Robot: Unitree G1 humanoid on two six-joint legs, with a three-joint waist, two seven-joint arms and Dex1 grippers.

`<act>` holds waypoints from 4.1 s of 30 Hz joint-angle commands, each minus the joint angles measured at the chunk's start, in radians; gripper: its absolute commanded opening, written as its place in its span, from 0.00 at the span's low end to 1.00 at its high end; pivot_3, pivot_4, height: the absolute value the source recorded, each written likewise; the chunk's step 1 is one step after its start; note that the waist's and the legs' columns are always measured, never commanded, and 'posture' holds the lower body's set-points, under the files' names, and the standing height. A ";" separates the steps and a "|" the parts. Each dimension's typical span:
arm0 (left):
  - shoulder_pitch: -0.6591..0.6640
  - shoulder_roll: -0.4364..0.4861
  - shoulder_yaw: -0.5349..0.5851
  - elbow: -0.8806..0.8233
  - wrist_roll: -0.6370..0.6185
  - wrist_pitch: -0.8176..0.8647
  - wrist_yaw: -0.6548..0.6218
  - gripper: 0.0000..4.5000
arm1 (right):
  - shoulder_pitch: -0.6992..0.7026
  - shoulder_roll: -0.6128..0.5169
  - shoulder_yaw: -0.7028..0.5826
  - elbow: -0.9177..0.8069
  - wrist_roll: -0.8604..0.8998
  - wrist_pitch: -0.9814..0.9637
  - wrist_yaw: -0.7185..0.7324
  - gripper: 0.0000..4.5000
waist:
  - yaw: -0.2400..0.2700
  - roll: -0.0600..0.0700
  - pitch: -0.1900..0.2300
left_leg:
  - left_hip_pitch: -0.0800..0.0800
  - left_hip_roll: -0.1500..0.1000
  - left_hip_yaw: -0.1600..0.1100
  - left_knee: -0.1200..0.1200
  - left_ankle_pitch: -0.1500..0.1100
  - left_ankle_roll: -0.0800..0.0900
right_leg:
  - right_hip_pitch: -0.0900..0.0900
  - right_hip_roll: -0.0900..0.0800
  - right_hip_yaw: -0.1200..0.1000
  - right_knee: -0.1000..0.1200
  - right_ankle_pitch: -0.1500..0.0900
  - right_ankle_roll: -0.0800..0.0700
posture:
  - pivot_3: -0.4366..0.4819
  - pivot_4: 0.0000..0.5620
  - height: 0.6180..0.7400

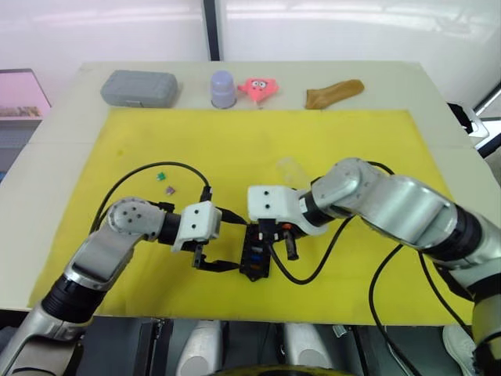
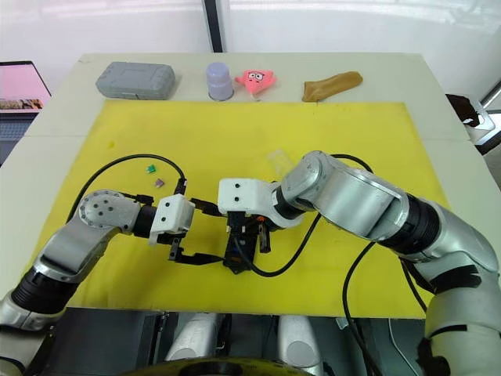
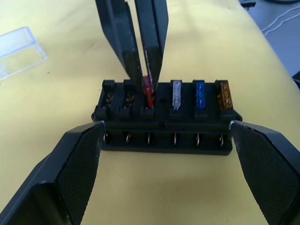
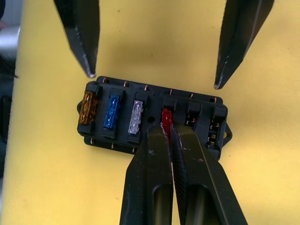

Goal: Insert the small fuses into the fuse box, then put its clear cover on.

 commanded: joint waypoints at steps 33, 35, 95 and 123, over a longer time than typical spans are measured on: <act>-0.039 -0.029 0.011 0.044 0.018 -0.048 0.006 0.99 | -0.074 0.000 0.052 0.018 -0.139 -0.072 0.094 0.00 | 0.000 0.000 -0.001 | 0.000 0.000 0.000 0.001 0.000 -0.001 | 0.000 0.000 0.000 0.001 0.000 0.000 | 0.48 0.27 1.00; -0.040 -0.030 0.011 0.044 0.018 -0.047 0.007 0.99 | -0.079 0.009 0.040 0.023 -0.133 -0.044 0.091 0.00 | 0.000 0.000 -0.001 | 0.000 0.000 0.000 0.001 0.000 -0.001 | 0.000 0.000 0.000 0.001 0.000 0.000 | 0.48 0.27 1.00; -0.071 -0.059 -0.010 0.061 0.028 -0.050 0.004 0.99 | -0.177 0.055 0.184 0.141 -0.176 -0.085 0.149 0.00 | -0.002 0.000 -0.001 | 0.000 0.000 0.000 0.001 0.000 -0.001 | -0.001 0.000 0.000 0.002 0.000 0.000 | 0.48 0.27 1.00; -0.082 -0.049 0.018 0.081 0.028 -0.057 -0.017 1.00 | -0.080 -0.038 -0.100 0.057 -0.103 -0.056 0.208 0.88 | 0.001 0.000 -0.001 | 0.000 0.000 0.000 0.001 0.000 -0.001 | -0.001 0.000 0.000 0.002 0.000 0.000 | 0.48 0.27 1.00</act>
